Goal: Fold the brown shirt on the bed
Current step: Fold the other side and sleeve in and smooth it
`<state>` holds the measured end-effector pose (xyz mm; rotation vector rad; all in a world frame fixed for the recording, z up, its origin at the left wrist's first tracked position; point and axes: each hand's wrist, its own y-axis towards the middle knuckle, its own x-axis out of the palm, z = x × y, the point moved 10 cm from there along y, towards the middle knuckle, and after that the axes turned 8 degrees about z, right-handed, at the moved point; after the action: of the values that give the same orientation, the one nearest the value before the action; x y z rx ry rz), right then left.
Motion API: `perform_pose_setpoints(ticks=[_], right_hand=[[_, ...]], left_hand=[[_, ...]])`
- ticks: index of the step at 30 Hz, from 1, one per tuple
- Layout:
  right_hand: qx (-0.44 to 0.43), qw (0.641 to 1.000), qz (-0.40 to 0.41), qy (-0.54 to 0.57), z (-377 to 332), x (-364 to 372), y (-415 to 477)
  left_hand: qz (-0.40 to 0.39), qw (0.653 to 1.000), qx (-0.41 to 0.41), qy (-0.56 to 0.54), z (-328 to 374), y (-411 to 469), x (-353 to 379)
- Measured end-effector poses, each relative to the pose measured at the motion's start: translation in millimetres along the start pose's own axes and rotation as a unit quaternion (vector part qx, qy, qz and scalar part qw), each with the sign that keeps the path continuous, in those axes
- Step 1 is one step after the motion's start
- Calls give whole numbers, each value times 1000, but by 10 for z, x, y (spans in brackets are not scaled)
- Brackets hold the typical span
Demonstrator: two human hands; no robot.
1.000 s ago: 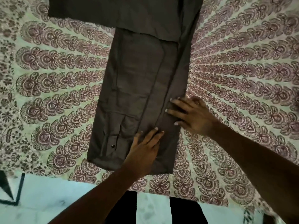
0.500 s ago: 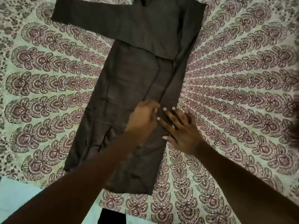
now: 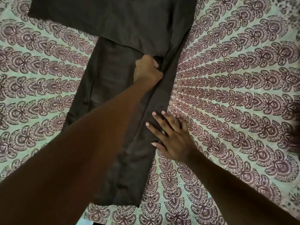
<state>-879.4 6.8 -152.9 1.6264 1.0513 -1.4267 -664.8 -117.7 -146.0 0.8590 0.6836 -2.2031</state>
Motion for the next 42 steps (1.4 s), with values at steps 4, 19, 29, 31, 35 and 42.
perform_pose_setpoints(ticks=[4,19,29,31,35,42], right_hand=[[-5,1000,4,1,0,2,-1],[-6,1000,14,-12,-29,-3,10],[-36,998,-14,-49,-126,-64,46],[-91,995,-12,-42,-222,-97,54],[-235,969,-72,-14,-562,22,-25],[-213,973,-84,18,-703,57,-3]], left_hand=[[23,996,85,4,43,40,-128],[23,994,99,52,-1160,-2071,-675],[3,990,67,127,-1467,-2523,-710],[44,977,128,164,-1366,-2617,-748],[90,956,170,220,-1429,-2739,-798],[8,930,285,231,-1527,-3072,-691]])
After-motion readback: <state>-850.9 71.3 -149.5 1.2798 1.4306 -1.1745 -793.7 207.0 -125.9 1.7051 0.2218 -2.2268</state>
